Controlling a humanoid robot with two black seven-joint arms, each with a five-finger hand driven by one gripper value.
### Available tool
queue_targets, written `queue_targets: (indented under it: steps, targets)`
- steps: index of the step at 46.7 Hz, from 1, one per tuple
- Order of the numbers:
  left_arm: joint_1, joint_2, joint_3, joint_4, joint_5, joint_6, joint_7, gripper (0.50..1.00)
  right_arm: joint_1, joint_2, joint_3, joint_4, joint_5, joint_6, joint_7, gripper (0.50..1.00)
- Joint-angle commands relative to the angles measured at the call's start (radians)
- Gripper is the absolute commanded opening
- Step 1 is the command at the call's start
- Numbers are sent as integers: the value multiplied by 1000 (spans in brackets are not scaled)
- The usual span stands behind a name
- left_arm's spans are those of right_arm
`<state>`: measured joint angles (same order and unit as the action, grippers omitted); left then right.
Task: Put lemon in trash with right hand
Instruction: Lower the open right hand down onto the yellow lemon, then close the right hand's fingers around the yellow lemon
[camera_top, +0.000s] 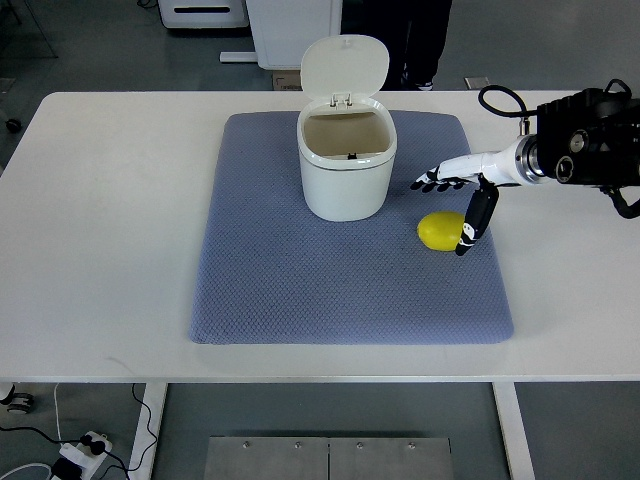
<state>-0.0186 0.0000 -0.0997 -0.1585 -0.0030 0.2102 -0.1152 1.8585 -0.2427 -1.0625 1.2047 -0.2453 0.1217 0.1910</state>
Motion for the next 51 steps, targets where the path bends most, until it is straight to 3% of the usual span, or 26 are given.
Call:
queue_targets:
  steps: [1, 10, 23, 33, 51]
  targets:
    - [0, 0, 0, 0, 0, 0, 0, 1000, -7, 2, 3, -1, 1, -17, -4, 1000]
    - [0, 0, 0, 1, 0, 0, 0, 1000, -42, 13, 6, -5, 1, -83, -4, 998]
    - [0, 0, 0, 1, 0, 0, 0, 1000, -82, 23, 16, -13, 0, -103, -4, 979]
    - [0, 0, 0, -1, 0, 0, 0, 1000, -97, 22, 16, -23, -3, -111, -2, 876]
    - [0, 0, 0, 1, 0, 0, 0, 1000, -108, 22, 18, -33, -8, -111, 4, 763]
